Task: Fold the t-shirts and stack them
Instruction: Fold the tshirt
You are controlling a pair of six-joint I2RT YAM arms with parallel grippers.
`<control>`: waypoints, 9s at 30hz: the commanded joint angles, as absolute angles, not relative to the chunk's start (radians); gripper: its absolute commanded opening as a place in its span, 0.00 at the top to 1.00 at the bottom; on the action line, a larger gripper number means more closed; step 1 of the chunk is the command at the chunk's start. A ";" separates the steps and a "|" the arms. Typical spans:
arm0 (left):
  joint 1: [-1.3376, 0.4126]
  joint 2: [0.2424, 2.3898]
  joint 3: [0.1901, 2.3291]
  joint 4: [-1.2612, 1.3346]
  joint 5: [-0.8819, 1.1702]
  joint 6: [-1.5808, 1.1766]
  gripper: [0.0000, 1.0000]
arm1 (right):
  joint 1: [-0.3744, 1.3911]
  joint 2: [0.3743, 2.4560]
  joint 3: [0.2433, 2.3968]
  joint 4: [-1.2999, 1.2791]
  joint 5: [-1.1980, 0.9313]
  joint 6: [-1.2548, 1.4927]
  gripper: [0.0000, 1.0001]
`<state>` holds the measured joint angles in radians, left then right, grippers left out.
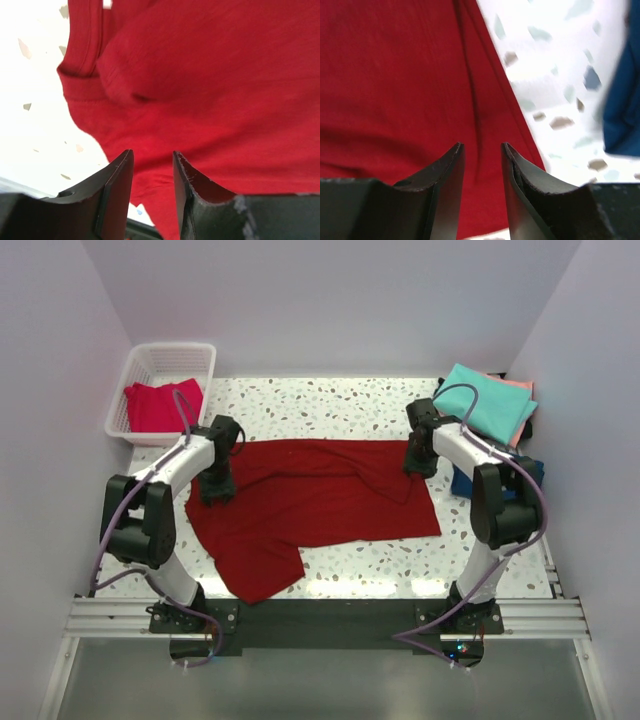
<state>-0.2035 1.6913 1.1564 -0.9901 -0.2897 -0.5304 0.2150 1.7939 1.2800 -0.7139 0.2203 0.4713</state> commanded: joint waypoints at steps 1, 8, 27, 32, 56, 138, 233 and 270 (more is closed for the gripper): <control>-0.204 1.623 1.222 -0.913 -0.242 -0.520 0.57 | 0.213 1.905 1.400 -0.638 0.180 0.482 0.60; -0.206 1.672 1.292 -0.894 -0.285 -0.546 0.56 | 0.215 2.013 1.471 -0.620 0.147 0.486 0.62; -0.196 1.931 1.436 -0.841 -0.365 -0.607 0.54 | 0.213 2.036 1.511 -0.649 0.195 0.483 1.00; -0.187 1.974 1.442 -0.850 -0.376 -0.615 0.54 | 0.215 2.020 1.566 -0.702 0.241 0.469 0.99; -0.183 2.043 1.433 -0.857 -0.370 -0.606 0.55 | 0.212 2.066 1.611 -0.733 0.293 0.466 1.00; -0.183 2.158 1.356 -0.850 -0.347 -0.574 0.57 | 0.170 2.015 1.807 -0.676 0.117 0.382 1.00; -0.202 1.980 1.255 -0.854 -0.328 -0.529 0.58 | 0.193 1.882 1.494 -0.761 0.301 0.491 0.64; -0.209 1.888 1.407 -0.704 -0.247 -0.413 0.42 | 0.173 2.530 2.200 -0.897 0.374 0.568 0.60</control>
<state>-0.2054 1.8668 1.3598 -0.7250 -0.2607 -0.4442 0.2554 2.4554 2.1574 -0.8299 0.2615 0.5358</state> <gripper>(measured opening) 0.576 0.399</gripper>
